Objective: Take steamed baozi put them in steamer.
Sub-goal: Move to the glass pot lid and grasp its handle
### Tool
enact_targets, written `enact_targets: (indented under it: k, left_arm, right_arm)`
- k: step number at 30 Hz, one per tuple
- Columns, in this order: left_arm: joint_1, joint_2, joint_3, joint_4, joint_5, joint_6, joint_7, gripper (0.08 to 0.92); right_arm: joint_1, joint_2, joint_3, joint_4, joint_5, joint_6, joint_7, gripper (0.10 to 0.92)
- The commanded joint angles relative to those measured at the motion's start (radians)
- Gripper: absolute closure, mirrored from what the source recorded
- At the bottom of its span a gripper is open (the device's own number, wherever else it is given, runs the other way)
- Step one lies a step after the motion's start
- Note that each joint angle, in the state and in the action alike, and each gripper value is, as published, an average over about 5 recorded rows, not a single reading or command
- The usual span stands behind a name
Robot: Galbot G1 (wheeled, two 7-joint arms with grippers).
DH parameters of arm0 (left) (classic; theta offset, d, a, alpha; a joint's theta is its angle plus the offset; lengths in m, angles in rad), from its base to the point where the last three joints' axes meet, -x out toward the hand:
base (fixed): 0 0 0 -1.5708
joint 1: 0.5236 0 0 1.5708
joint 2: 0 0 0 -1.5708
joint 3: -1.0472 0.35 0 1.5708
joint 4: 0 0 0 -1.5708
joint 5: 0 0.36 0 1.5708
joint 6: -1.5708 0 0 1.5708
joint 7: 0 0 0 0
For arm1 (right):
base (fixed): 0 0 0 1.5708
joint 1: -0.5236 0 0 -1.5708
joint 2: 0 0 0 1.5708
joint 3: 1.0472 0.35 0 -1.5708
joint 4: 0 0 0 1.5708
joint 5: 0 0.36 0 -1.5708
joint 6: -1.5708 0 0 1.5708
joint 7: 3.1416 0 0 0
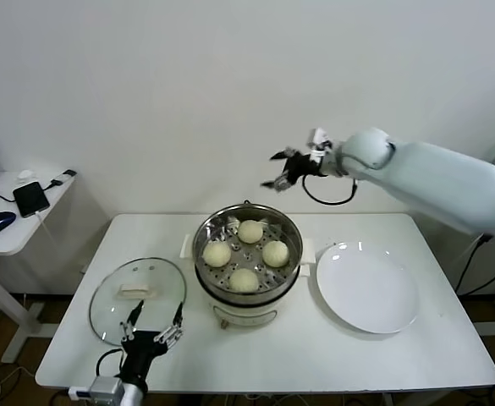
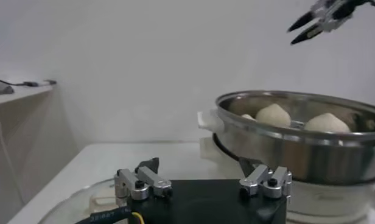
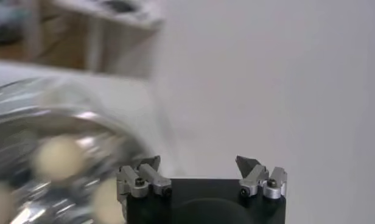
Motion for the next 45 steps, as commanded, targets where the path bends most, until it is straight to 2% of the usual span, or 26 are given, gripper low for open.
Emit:
enact_targets:
  k: [1,6,10,19,28,31,33,36,39,42,45]
  left_arm:
    - [-0.018,0.005,-0.003,0.0,-0.006,0.005,-0.025,0.177]
    - [-0.052,0.013,-0.011,0.005,-0.048,0.012,-0.084,0.177]
    - [-0.072,0.033,-0.008,0.014,-0.061,0.018,-0.103,0.177]
    - [-0.13,0.07,-0.011,0.061,0.063,0.019,-0.086,0.177]
    - [-0.15,0.119,-0.035,0.155,0.232,-0.115,-0.072,0.177]
    - [-0.149,0.138,-0.037,0.192,0.353,-0.161,-0.135,0.177]
    - [-0.155,0.152,-0.045,0.233,0.504,-0.206,-0.22,0.177]
    - [-0.168,0.179,-0.065,0.32,0.821,-0.268,-0.348,0.177]
    - [-0.18,0.214,-0.073,0.416,1.101,-0.296,-0.442,0.177]
    - [-0.191,0.242,-0.063,0.509,1.249,-0.305,-0.493,0.177]
    - [-0.201,0.253,-0.049,0.583,1.325,-0.288,-0.502,0.177]
  right_arm:
    - [-0.95,-0.335,1.095,0.302,-0.17,0.002,0.445,0.203]
    - [-1.499,-0.235,1.594,0.39,-0.279,0.071,0.409,0.203]
    - [-1.729,-0.072,1.769,0.401,-0.355,0.191,0.367,0.203]
    - [-1.926,0.269,1.853,0.385,-0.492,0.366,0.279,0.203]
    - [-1.947,0.425,1.796,0.355,-0.572,0.418,0.261,0.203]
    - [-1.947,0.445,1.774,0.362,-0.594,0.411,0.265,0.203]
    - [-1.945,0.452,1.76,0.369,-0.607,0.4,0.268,0.203]
    - [-1.938,0.457,1.742,0.377,-0.619,0.38,0.272,0.203]
    - [-1.931,0.458,1.731,0.38,-0.631,0.367,0.275,0.203]
    - [-1.923,0.458,1.725,0.381,-0.634,0.358,0.281,0.203]
    - [-1.918,0.456,1.724,0.383,-0.634,0.351,0.288,0.203]
